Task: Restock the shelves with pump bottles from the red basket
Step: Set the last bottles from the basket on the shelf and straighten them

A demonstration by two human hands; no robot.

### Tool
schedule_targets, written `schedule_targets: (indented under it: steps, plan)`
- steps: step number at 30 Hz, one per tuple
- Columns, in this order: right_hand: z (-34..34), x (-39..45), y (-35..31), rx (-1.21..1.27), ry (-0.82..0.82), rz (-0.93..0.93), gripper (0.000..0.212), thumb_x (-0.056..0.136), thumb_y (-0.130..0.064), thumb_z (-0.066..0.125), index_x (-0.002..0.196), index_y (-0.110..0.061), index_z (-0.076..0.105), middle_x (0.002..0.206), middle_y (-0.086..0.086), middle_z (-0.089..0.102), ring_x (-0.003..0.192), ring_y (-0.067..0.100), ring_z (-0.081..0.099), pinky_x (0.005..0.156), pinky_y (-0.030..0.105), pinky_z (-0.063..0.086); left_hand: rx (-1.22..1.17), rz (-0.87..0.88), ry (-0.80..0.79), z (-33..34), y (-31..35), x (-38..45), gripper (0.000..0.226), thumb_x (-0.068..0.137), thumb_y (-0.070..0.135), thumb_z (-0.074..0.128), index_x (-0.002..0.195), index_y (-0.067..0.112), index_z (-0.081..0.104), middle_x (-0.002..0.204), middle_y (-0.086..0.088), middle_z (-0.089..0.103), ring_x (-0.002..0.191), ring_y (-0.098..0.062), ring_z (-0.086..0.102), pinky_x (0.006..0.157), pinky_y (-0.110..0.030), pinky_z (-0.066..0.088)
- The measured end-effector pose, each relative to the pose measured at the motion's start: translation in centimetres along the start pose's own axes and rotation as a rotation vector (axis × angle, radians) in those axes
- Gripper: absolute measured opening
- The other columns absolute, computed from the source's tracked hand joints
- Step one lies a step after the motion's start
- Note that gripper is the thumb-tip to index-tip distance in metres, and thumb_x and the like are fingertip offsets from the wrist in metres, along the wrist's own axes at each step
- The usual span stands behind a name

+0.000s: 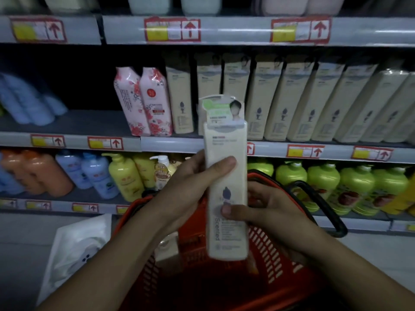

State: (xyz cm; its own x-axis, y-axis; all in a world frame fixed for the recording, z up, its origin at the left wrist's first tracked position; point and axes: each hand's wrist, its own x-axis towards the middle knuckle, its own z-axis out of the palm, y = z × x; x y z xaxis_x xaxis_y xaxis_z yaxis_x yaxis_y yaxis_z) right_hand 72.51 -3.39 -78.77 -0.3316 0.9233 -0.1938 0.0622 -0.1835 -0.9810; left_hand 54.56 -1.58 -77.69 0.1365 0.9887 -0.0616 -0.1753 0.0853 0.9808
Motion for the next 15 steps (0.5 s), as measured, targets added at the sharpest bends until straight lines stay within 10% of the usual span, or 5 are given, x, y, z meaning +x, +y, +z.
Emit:
schedule_targets:
  steps: [11, 15]
  plan:
    - [-5.9, -4.8, -9.5, 0.117, 0.207, -0.329, 0.068, 0.066, -0.030, 0.090, 0.128, -0.016, 0.065, 0.119, 0.010, 0.075, 0.110, 0.031, 0.072, 0.093, 0.046, 0.055, 0.281, 0.297, -0.057, 7.5, 10.2, -0.7, 0.041, 0.077, 0.017, 0.081, 0.114, 0.026, 0.066, 0.110, 0.003, 0.075, 0.102, -0.011, 0.072, 0.090, -0.029, 0.059]
    - [-10.4, -7.5, -15.1, 0.070, 0.247, -0.496, 0.044, 0.085, -0.023, 0.068, 0.128, -0.013, 0.061, 0.118, 0.008, 0.075, 0.111, 0.025, 0.071, 0.092, 0.038, 0.059, 0.331, 0.503, -0.117, 13.8, 14.9, 1.1, 0.056, 0.077, 0.019, 0.085, 0.129, 0.022, 0.064, 0.116, 0.001, 0.074, 0.102, -0.010, 0.072, 0.091, -0.028, 0.057]
